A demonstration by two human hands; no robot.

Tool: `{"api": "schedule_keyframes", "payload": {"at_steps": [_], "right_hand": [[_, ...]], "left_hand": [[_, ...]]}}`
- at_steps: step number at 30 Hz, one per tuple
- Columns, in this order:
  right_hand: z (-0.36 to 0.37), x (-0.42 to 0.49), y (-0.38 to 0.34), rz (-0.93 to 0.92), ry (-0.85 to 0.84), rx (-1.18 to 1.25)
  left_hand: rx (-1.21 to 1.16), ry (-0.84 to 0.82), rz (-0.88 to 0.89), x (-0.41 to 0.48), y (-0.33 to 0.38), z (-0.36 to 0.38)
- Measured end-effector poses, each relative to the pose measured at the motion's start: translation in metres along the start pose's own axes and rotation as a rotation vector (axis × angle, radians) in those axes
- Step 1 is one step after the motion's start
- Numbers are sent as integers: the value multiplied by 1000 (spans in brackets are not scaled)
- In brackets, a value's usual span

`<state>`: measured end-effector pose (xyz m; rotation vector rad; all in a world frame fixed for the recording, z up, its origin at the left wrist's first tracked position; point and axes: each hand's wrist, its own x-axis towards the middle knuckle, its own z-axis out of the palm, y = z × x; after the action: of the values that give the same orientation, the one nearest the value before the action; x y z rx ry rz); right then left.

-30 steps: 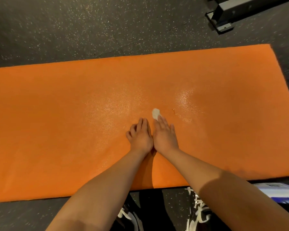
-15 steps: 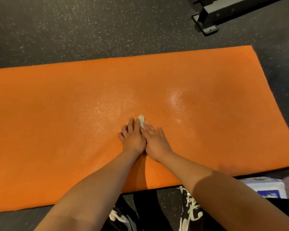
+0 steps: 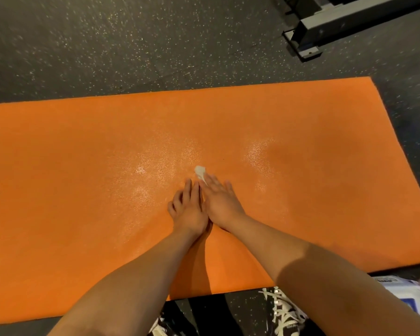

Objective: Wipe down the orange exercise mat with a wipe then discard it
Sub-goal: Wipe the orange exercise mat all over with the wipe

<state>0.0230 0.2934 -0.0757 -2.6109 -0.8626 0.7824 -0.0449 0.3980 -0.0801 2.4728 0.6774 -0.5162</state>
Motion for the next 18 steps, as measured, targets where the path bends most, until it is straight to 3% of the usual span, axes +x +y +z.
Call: {"api": "schedule_keyframes", "payload": {"at_steps": [2,5,7,13,15,18], "right_hand": [[-1,4,14,-22,32,-87],[-7,5,42,273,143,-13],[-8,7,42,370,154,17],[3,14,4,-109,-14,-47],[-1,19,17,-93,34,-101],[-15,21,40,189,148,-85]], "left_hand": [[4,17,12,0,-4,0],[8,14,7,-1,-2,0],[0,20,-5,0,0,0],[33,132,14,8,-7,-12],[45,127,-29,12,-14,-15],[56,96,-53,14,-18,-16]]}}
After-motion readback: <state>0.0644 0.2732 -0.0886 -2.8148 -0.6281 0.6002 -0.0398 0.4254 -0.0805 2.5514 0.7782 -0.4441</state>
